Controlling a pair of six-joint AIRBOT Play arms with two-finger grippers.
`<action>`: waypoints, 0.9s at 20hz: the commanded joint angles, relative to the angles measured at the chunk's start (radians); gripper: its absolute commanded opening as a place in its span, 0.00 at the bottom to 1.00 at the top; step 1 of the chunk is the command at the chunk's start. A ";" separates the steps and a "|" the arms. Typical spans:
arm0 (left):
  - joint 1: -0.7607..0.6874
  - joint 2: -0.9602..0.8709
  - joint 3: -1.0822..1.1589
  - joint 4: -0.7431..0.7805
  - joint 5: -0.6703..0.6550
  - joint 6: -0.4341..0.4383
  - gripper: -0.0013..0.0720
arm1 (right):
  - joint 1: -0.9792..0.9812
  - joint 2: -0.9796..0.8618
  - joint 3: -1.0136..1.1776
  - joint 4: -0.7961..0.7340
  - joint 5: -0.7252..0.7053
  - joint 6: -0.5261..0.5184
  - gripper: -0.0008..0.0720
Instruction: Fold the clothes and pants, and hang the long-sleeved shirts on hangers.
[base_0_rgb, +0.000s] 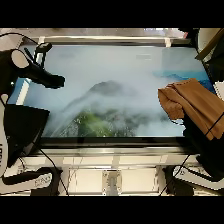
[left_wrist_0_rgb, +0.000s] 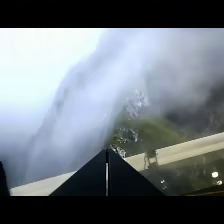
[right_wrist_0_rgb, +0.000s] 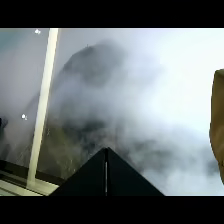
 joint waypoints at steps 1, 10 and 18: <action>0.001 -0.039 0.000 0.104 0.000 0.033 0.07 | 0.001 0.001 0.001 -0.003 -0.151 -0.046 0.02; 0.164 -0.171 -0.002 0.338 -0.007 0.010 0.80 | 0.003 0.001 0.001 0.186 -0.302 0.171 0.02; 0.299 -0.201 -0.002 0.061 0.023 0.003 0.80 | 0.003 0.002 0.001 0.233 -0.276 0.193 0.02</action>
